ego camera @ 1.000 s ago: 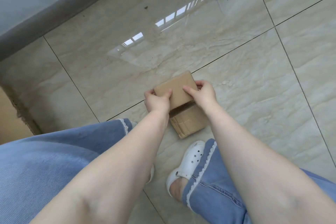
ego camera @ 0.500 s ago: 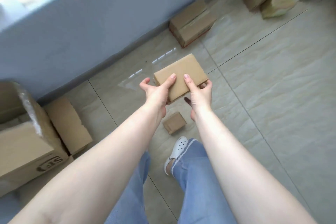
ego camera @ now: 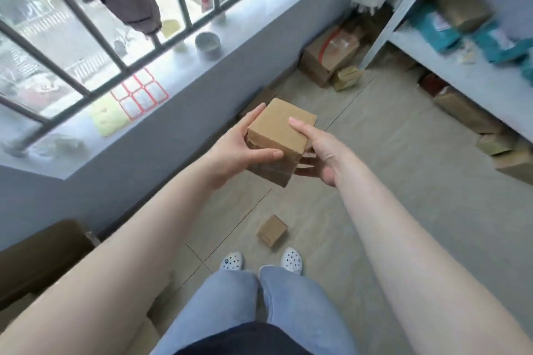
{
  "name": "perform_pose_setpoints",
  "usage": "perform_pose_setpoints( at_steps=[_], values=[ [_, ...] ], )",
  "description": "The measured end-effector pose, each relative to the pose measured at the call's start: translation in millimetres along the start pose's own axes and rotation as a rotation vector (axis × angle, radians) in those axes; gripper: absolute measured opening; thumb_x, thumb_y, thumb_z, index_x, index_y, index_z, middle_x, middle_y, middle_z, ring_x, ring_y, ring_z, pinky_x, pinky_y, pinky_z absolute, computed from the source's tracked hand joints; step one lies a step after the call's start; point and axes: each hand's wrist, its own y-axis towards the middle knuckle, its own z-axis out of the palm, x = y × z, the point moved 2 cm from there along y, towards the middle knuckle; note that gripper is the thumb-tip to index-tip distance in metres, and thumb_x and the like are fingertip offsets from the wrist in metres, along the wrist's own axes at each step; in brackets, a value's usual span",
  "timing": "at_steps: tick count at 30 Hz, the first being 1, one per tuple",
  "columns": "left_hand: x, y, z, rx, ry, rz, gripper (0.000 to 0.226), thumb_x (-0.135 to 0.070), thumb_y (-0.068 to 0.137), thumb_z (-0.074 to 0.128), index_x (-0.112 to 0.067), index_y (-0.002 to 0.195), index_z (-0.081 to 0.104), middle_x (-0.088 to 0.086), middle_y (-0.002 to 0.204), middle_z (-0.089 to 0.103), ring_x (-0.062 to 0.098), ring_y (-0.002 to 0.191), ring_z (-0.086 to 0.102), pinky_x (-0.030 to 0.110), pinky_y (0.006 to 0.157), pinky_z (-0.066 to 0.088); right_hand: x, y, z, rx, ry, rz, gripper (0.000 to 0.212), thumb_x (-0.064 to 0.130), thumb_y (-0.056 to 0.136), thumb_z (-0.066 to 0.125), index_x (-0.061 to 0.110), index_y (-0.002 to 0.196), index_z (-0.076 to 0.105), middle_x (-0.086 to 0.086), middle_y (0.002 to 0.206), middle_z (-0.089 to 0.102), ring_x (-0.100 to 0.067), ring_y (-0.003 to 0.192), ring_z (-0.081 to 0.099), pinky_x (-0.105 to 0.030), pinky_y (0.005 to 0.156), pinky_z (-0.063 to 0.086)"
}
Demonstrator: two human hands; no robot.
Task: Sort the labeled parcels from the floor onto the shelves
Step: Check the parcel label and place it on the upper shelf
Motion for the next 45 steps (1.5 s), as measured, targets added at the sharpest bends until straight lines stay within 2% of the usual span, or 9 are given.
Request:
perform_pose_setpoints(
  at_steps=[4,10,15,22,28,31,37,41,45],
  values=[
    [-23.9,-17.6,-15.0,-0.015,0.046,0.044,0.093,-0.039,0.070,0.082,-0.028,0.150,0.037,-0.010,0.126,0.066,0.005,0.112,0.065,0.023,0.092,0.053,7.4,-37.2,8.9,0.030,-0.006,-0.136,0.062,0.060,0.079,0.062,0.027,0.131,0.053,0.001,0.121,0.065,-0.020,0.114,0.058,-0.048,0.090,0.054],
    [-46.8,-36.5,-20.3,-0.066,-0.101,0.037,0.065,-0.048,0.072,0.076,-0.011,0.124,0.064,0.000,0.108,0.073,0.014,0.097,0.069,0.034,0.086,0.052,9.6,-63.1,30.1,0.100,-0.074,-0.313,0.117,0.050,0.066,0.075,0.046,0.151,-0.004,0.008,0.151,0.040,-0.017,0.135,0.042,-0.055,0.109,0.033],
    [-68.6,-51.8,-28.0,0.016,-0.132,0.059,0.045,-0.038,0.086,0.070,-0.012,0.123,0.065,0.009,0.117,0.073,0.027,0.103,0.071,0.047,0.095,0.053,14.3,-75.9,42.8,0.047,-0.070,-0.343,0.107,0.055,0.057,0.075,0.047,0.148,0.020,0.009,0.140,0.054,-0.016,0.125,0.053,-0.054,0.107,0.036],
    [-74.2,-63.2,-32.3,0.038,-0.149,0.062,0.025,-0.024,0.085,0.071,-0.025,0.109,0.064,-0.010,0.091,0.073,0.004,0.073,0.069,0.022,0.069,0.052,19.3,-86.2,53.9,-0.001,-0.071,-0.333,0.101,0.069,0.054,0.069,0.045,0.145,0.030,0.006,0.137,0.058,-0.018,0.123,0.054,-0.053,0.107,0.035],
    [-84.1,-63.6,-37.5,-0.017,-0.109,0.002,0.029,-0.040,0.078,0.075,-0.029,0.104,0.069,-0.003,0.089,0.076,0.022,0.086,0.071,0.039,0.084,0.056,26.9,-101.8,58.9,-0.033,-0.137,-0.620,0.089,0.052,0.070,0.075,0.042,0.146,0.029,0.005,0.147,0.045,-0.004,0.129,0.049,-0.021,0.093,0.048],
    [-94.2,-64.6,-38.8,-0.032,-0.037,-0.015,0.033,-0.052,0.075,0.073,-0.030,0.099,0.069,-0.002,0.087,0.078,0.024,0.092,0.073,0.042,0.091,0.056,27.8,-110.5,57.9,0.012,-0.135,-0.699,0.089,0.020,0.080,0.073,0.031,0.151,0.021,0.003,0.144,0.047,0.012,0.111,0.057,-0.010,0.078,0.050],
    [-104.5,-75.7,-38.6,0.025,0.115,-0.004,0.039,-0.074,0.081,0.051,-0.040,0.094,0.066,-0.009,0.100,0.071,0.013,0.107,0.062,0.039,0.098,0.043,34.5,-117.2,48.2,-0.163,-0.077,-0.657,0.087,0.045,0.068,0.078,0.026,0.143,0.039,-0.002,0.125,0.063,-0.011,0.114,0.059,-0.025,0.088,0.049],
    [-106.8,-81.5,-31.2,0.070,0.108,0.114,0.027,-0.058,0.082,0.063,-0.041,0.102,0.061,-0.015,0.101,0.071,-0.007,0.084,0.069,0.014,0.070,0.053,36.7,-122.3,43.7,-0.188,-0.007,-0.583,0.065,0.055,0.076,0.067,0.030,0.133,0.050,0.005,0.121,0.068,-0.013,0.112,0.062,-0.043,0.100,0.043],
    [-98.8,-78.0,-26.4,-0.095,-0.005,0.153,0.075,-0.055,0.057,0.086,-0.027,0.118,0.053,0.002,0.114,0.071,0.020,0.096,0.073,0.042,0.083,0.059,36.0,-125.5,48.0,-0.201,0.015,-0.508,0.073,0.072,0.063,0.065,0.035,0.125,0.056,0.006,0.119,0.070,-0.020,0.112,0.064,-0.056,0.106,0.040]
  ],
)
